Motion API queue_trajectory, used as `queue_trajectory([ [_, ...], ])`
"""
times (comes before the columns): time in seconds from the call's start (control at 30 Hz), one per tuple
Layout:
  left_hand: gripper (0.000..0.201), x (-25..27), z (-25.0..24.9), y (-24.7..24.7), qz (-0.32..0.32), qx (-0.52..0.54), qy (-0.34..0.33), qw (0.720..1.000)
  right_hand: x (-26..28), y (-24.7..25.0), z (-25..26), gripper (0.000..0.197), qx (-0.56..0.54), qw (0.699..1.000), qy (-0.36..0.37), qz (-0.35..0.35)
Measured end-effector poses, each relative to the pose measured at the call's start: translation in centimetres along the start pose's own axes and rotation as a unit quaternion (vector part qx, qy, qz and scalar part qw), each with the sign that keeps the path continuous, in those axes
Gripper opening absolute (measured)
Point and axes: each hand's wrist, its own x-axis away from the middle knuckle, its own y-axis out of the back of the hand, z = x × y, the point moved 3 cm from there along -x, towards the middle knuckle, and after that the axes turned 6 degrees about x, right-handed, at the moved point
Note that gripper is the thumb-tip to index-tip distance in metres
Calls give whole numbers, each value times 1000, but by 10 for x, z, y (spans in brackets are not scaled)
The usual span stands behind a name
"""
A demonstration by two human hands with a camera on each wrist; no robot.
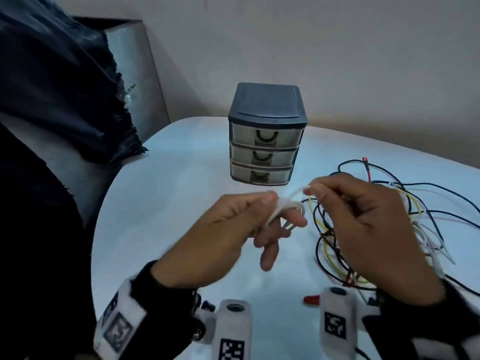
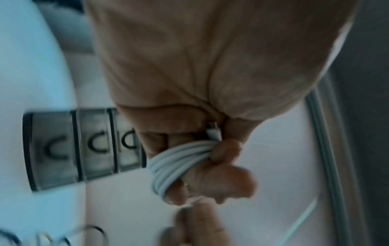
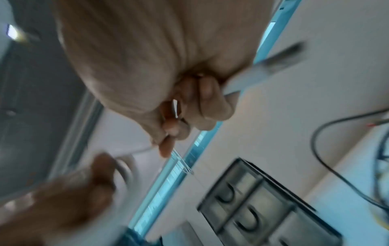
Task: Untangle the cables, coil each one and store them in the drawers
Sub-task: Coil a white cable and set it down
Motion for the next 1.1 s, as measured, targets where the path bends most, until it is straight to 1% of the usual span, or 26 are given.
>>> queue_trajectory([
  [0.03,39,-1,-4,-1,-1,67,-22,998,1,-10,-4,17,-13,1000,-11,6],
  [0.07,40,-3,-8,0,-14,127,-45,991,3,-22,-7,19,-27,999,-23,27],
  [0.13,41,-6,-12,5,-64,232,-73,968,9,-45,-10,21,-67,992,-63,83],
  [0.17,41,-7,-14,7,-89,265,-78,957,12,-52,-10,19,-96,986,-88,104],
  [0.23,44,-8,-13,14,-137,289,-77,944,16,-60,-5,17,-162,971,-129,118],
  [0.3,42,-8,-8,17,-170,282,-67,942,18,-61,0,22,-235,951,-158,121],
  [0.37,40,-12,-2,16,-182,281,-54,941,20,-60,3,32,-305,930,-163,121],
  [0.47,39,-18,7,16,-199,293,-45,934,18,-62,2,24,-344,922,-160,80],
  [0.57,39,-25,19,19,-224,263,-47,937,16,-65,-3,21,-366,904,-216,43],
  [0.63,40,-27,26,19,-232,230,-31,945,16,-66,-7,20,-384,884,-264,39],
  [0.67,40,-28,29,19,-226,236,-19,945,16,-66,-9,24,-396,870,-287,65],
  [0.7,41,-28,30,19,-213,257,-5,943,16,-66,-10,28,-411,853,-302,112],
  [0.73,42,-27,29,19,-198,279,6,940,15,-65,-11,30,-426,834,-309,164],
  [0.77,44,-27,28,20,-188,289,9,939,14,-62,-13,29,-442,818,-311,197],
  [0.83,44,-25,29,24,-199,257,-3,946,12,-55,-16,22,-466,805,-308,199],
  [0.9,43,-25,31,26,-221,183,-26,957,13,-52,-18,10,-481,800,-298,198],
  [0.93,43,-26,33,25,-232,140,-33,962,14,-53,-16,10,-489,795,-293,207],
  [0.97,43,-26,34,24,-242,105,-37,964,15,-55,-15,10,-489,794,-292,213],
  [1.0,43,-27,34,23,-250,89,-39,963,15,-56,-16,10,-473,804,-295,207],
  [1.03,41,-27,33,23,-253,91,-41,962,14,-56,-19,9,-441,824,-301,187],
  [1.1,36,-25,31,24,-240,137,-36,960,11,-50,-28,12,-337,888,-287,120],
])
